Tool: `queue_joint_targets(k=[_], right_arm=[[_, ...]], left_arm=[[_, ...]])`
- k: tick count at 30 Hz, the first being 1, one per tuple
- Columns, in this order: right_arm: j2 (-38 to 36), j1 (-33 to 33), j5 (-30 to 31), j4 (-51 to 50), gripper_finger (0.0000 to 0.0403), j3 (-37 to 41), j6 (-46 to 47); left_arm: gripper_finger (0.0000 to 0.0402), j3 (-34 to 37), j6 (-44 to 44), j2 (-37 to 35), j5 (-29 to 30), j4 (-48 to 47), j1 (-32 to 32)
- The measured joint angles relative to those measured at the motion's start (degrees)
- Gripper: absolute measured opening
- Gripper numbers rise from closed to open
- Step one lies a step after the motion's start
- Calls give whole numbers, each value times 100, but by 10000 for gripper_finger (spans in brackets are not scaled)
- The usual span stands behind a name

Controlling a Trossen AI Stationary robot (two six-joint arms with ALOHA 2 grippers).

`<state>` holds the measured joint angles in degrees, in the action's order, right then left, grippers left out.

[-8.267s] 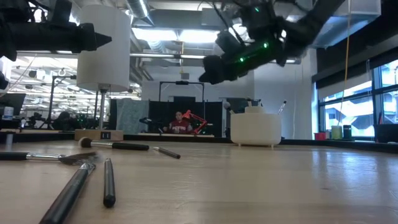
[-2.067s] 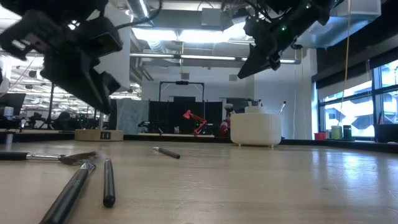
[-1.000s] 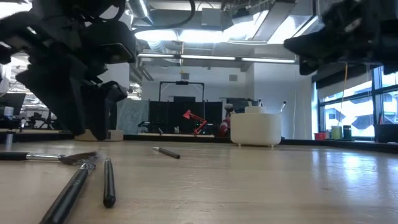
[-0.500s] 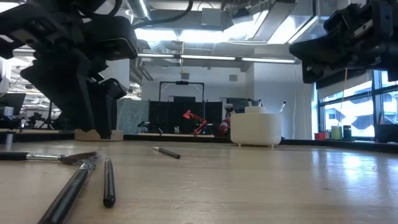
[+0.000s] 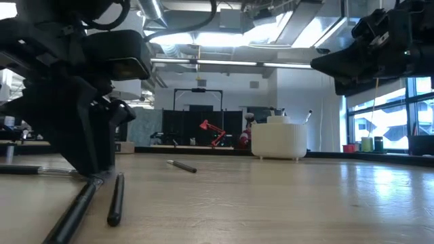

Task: Sort items
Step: Put the highlighter brush into the pen organizer

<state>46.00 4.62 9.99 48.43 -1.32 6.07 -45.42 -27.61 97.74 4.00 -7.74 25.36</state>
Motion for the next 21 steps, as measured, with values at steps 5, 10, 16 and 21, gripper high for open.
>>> queue_joint_targets(k=[5,10,16,21], right_arm=[[2,249,282,-81,6,0,-50],[9,302,502,-162,14,0,-51],[13,302,501,-464,4,2,36],[13,302,504,-461,11,2,156]], left_arm=[[62,-229,446,-9,-144,-706,-98],[9,-457,640,-33,-200,-1218,-329],[9,-937,1178,-119,-626,-1178,-473],[4,-1587,2009,-313,-260,-1130,-763]])
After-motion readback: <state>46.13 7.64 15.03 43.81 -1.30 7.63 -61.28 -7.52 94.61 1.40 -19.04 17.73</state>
